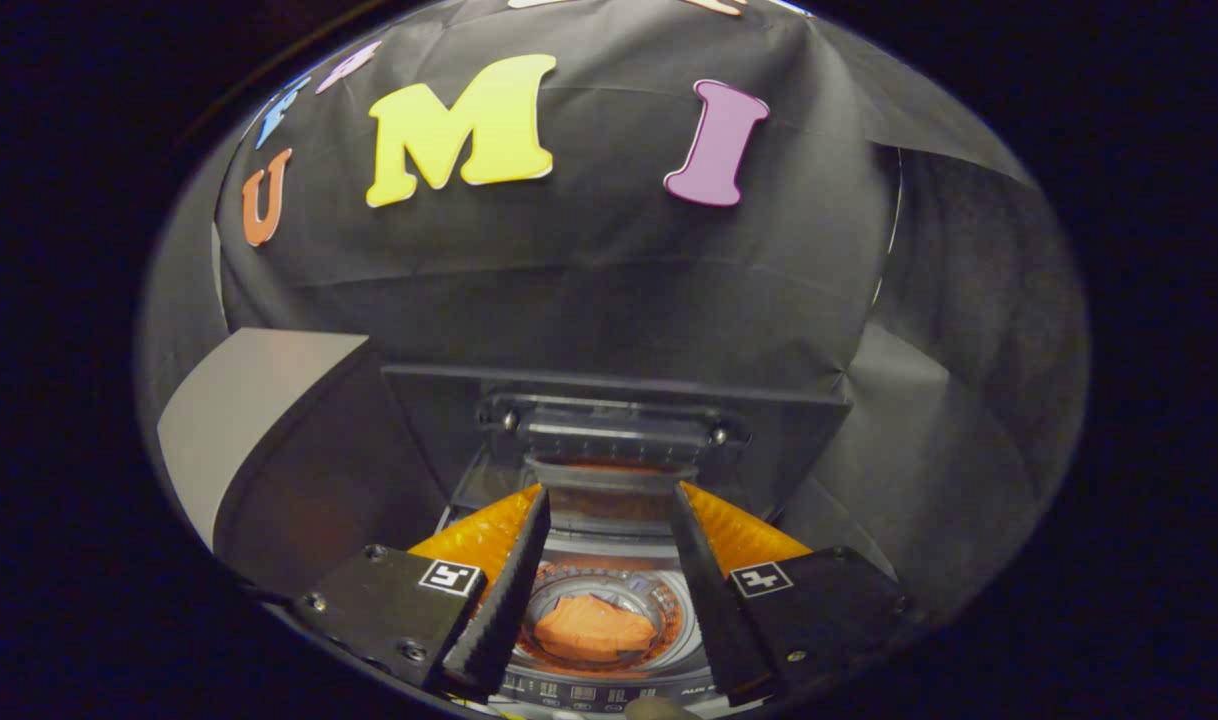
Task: Put the clothes into the washing machine and then close the washing machine lid.
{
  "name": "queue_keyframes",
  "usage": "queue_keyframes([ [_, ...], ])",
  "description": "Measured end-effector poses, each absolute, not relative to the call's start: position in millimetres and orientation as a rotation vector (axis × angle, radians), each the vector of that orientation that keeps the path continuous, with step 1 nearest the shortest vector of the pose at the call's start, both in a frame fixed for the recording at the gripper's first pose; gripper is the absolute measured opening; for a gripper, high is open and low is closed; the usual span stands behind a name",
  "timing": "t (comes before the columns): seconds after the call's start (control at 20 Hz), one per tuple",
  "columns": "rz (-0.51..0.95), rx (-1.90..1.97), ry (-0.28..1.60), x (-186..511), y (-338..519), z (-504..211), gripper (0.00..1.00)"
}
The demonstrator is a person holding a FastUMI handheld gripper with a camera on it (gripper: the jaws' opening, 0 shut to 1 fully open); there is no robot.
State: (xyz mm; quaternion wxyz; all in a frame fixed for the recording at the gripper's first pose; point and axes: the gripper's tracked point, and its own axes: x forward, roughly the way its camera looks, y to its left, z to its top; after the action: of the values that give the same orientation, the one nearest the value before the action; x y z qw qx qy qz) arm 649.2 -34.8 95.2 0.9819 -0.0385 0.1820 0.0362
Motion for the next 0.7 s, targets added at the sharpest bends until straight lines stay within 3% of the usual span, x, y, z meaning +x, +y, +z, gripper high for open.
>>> queue_keyframes([
  [0.7,0.049,-0.057,0.315,739,-19,161,0.77],
])
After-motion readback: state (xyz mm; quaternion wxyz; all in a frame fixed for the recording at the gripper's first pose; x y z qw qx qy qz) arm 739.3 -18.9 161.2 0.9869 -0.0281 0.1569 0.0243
